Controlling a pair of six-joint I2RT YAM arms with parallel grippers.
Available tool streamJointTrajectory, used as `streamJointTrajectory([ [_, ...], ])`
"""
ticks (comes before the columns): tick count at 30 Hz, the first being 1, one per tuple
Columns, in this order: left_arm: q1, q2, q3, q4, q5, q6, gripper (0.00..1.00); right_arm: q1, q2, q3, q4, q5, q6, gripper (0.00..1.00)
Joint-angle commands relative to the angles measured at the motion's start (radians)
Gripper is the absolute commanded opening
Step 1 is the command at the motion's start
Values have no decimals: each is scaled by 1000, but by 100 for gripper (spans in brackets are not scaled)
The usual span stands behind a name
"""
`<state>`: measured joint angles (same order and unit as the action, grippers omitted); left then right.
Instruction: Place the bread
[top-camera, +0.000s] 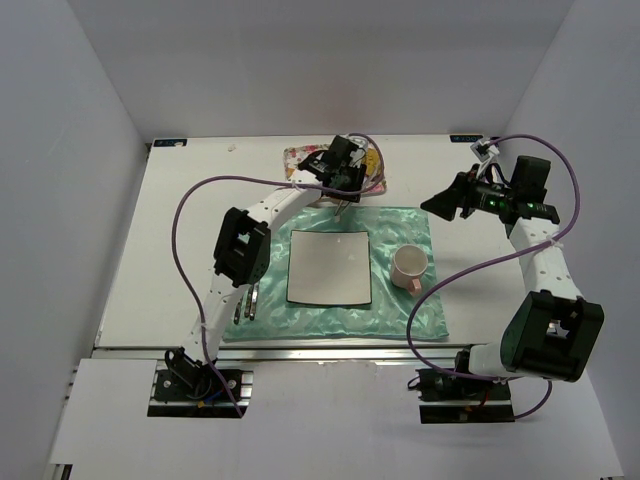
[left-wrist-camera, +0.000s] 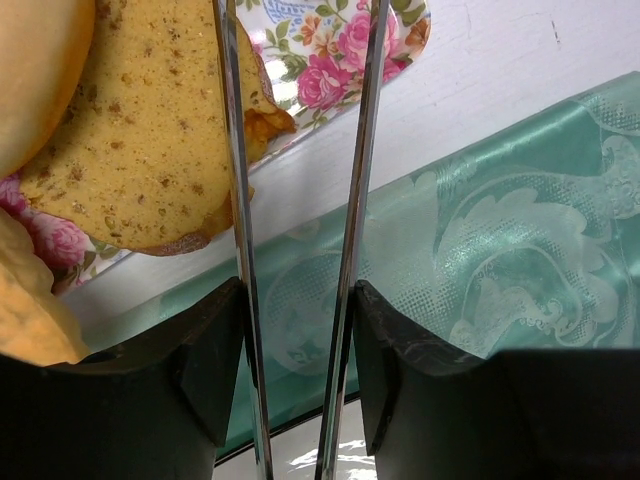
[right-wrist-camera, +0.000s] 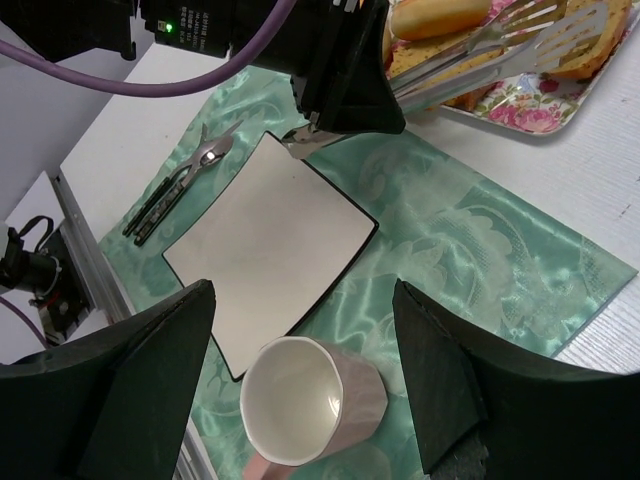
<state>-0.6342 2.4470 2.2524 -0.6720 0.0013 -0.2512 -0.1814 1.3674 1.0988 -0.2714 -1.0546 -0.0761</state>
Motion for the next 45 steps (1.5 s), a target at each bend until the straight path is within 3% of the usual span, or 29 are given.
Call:
streamJointTrajectory([
  [1,-1,-55,-4,35,-14,7,55,-6,-28,-2,38,-25,18,77],
  [8,-1,-164,-111,146,-4,-3,54,-6,-27,-5,31,-30,12,77],
  [25,-1,-305,-241,216,77,67,54,-4,-21,-4,38,-39,21,77],
  [45,-58,-221,-224,187,-50,136,55,-4,-18,-8,41,-45,24,77],
])
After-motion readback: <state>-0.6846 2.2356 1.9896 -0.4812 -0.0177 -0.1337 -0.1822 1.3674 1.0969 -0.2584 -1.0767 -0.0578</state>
